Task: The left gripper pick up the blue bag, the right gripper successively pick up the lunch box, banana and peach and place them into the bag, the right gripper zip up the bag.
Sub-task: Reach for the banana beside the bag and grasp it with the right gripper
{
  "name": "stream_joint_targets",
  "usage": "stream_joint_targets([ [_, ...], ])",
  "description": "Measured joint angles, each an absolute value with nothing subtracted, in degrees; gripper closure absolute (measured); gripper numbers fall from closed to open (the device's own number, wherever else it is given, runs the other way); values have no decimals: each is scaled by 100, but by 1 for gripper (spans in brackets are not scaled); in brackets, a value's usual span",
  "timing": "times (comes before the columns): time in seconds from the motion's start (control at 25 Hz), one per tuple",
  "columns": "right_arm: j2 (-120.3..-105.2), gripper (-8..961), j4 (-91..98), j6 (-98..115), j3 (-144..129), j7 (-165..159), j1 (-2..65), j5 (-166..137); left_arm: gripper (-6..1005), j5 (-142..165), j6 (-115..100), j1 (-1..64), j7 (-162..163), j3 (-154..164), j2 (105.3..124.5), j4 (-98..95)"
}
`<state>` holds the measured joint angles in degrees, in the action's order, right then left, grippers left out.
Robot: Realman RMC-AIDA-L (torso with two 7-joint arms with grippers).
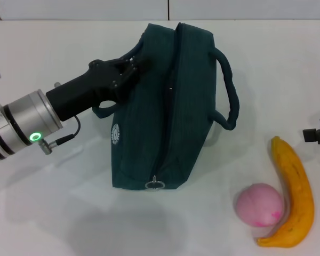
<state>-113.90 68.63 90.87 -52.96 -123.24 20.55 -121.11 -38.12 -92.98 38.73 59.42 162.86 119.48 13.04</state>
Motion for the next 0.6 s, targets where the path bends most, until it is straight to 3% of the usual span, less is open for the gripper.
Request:
stream_joint_targets([
  [0.36,-11400,178,6963,9146,-5573,-13192,2434,-12863,953,-3795,-9263,3903,5941,16286,11931,1306],
  [0.6,-11510,179,6826,9224,-5631,-13493,2622,-13314,951,-3795,-9262,3903,5941,16286,11929,1345],
])
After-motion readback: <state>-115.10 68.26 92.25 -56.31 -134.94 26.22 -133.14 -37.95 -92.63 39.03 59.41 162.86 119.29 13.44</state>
